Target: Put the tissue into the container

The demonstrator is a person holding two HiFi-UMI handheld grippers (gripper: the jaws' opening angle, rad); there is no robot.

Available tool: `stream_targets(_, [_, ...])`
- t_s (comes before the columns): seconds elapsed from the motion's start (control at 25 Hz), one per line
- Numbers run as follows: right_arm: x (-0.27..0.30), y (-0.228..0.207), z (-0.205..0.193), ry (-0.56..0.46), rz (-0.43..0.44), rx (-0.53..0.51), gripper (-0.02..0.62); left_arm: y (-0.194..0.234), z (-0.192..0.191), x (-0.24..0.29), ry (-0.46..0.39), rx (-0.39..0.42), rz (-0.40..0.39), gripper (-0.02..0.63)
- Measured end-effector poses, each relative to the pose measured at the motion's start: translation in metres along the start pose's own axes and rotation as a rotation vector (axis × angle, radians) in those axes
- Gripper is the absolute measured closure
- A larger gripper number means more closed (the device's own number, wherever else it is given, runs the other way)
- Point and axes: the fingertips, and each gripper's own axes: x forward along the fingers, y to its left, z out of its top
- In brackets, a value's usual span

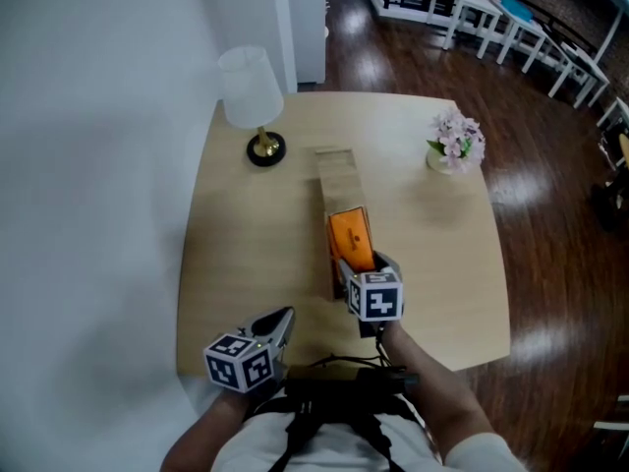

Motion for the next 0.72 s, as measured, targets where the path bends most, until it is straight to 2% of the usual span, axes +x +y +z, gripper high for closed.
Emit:
stream_targets(0.28, [0.019, -0.002, -0.023, 0.087, -0.019, 0.093, 0.272, 0.004, 0.001, -0.003, 0.004, 0.005, 0.000, 0.603])
stream_targets(0.52, [0.031, 0.008, -0.041, 0.187, -0.038, 0.080, 0.254, 0.003, 0.002, -0.001, 0.006, 0.012, -0.001, 0.603])
stream_targets(0.6, [0.030, 0.006, -0.043, 0.197, -0.056, 0.072, 0.242, 0.002, 0.003, 0.000, 0.003, 0.013, 0.001, 0.603])
stream_targets(0.72, [0.028, 0.011, -0.037, 0.170, -0.021, 0.075, 0.233, 0.002, 0.002, -0.001, 0.001, 0.005, 0.007, 0.603])
